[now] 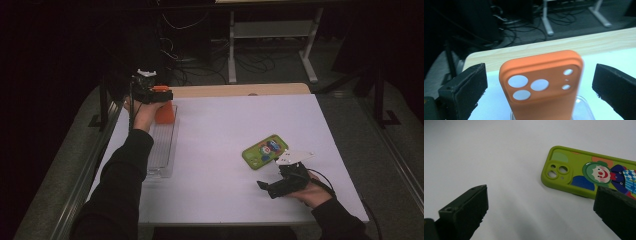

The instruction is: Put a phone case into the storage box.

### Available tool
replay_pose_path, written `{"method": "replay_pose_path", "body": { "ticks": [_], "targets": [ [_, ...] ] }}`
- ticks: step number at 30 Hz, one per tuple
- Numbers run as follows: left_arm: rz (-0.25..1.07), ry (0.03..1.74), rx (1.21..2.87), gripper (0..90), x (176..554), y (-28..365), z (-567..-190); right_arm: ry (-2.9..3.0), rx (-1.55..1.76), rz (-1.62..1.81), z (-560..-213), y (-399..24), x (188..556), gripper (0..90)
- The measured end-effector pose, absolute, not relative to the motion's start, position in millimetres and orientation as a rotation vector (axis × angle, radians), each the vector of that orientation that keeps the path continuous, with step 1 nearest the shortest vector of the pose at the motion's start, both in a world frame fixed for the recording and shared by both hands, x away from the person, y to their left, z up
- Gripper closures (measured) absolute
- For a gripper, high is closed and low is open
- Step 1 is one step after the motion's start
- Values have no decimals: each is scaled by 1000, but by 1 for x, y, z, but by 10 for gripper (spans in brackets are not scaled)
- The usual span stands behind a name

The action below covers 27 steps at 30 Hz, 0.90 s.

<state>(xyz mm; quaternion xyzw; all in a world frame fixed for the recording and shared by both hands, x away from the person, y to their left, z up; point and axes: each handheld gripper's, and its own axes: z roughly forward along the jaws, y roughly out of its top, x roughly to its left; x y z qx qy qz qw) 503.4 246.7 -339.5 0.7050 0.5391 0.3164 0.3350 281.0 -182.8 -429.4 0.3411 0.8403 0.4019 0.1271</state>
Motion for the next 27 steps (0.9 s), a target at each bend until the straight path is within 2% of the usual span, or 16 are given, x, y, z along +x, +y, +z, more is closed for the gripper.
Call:
{"method": "replay_pose_path", "body": {
  "ticks": [5, 13, 27],
  "targets": [
    [784, 1329, 1857, 0, 487, 252, -325, 2443, 994, 1161, -430, -182, 282, 0],
    [648, 1141, 1934, 0, 449, 254, -307, 2442, 986, 1157, -429, -180, 281, 0],
    [443, 853, 2024, 0, 392, 222, -322, 2439, 994, 1152, -427, -178, 283, 0]
  ]
}}
